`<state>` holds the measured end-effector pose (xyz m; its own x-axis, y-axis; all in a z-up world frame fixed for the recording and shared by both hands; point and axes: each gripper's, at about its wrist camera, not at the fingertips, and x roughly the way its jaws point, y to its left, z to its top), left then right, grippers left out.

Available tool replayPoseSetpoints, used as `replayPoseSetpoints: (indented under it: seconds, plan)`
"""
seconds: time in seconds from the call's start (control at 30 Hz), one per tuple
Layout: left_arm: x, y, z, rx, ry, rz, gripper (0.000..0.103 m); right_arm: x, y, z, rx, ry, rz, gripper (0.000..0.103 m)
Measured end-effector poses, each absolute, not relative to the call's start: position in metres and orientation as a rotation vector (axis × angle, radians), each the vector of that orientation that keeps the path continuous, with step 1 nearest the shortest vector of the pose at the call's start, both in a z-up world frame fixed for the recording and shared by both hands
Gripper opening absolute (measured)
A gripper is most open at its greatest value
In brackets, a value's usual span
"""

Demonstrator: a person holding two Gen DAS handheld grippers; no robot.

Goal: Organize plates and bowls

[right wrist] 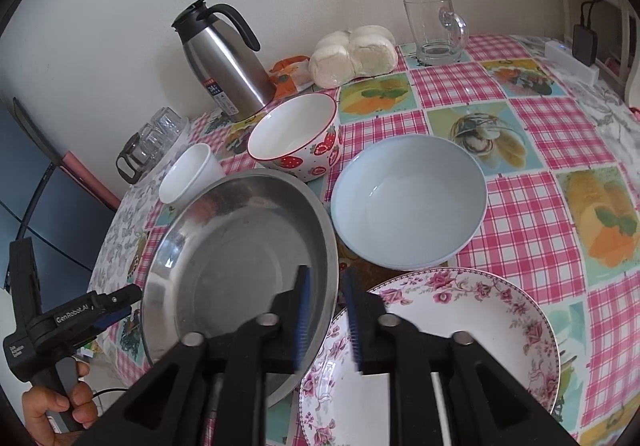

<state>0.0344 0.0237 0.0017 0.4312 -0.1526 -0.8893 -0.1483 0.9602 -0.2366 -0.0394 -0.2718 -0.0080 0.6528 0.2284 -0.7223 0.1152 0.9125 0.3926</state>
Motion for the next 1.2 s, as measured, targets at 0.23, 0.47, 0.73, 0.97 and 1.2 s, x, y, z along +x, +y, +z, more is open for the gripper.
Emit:
replayPoseSetpoints:
  seconds: [0.23,0.47,0.73,0.97,1.2]
  plan:
    - [0.034,0.008,0.005,-0.221,1.120,-0.053,0.075,-0.039,-0.255,0.000,0.329,0.835,0.099,0.062]
    - [0.033,-0.009,0.009,-0.118,1.096,-0.087,0.085,-0.037,-0.244,-0.002,0.270,0.840,0.101,0.076]
    - [0.029,-0.013,0.017,-0.086,1.029,-0.085,0.096,-0.037,-0.244,-0.002,0.256,0.836,0.088,0.090]
    - [0.029,-0.013,0.018,-0.085,1.014,-0.080,0.099,-0.036,-0.246,-0.003,0.244,0.837,0.074,0.102]
    - [0.028,-0.013,0.019,-0.081,1.003,-0.073,0.100,-0.037,-0.247,-0.003,0.239,0.837,0.068,0.103]
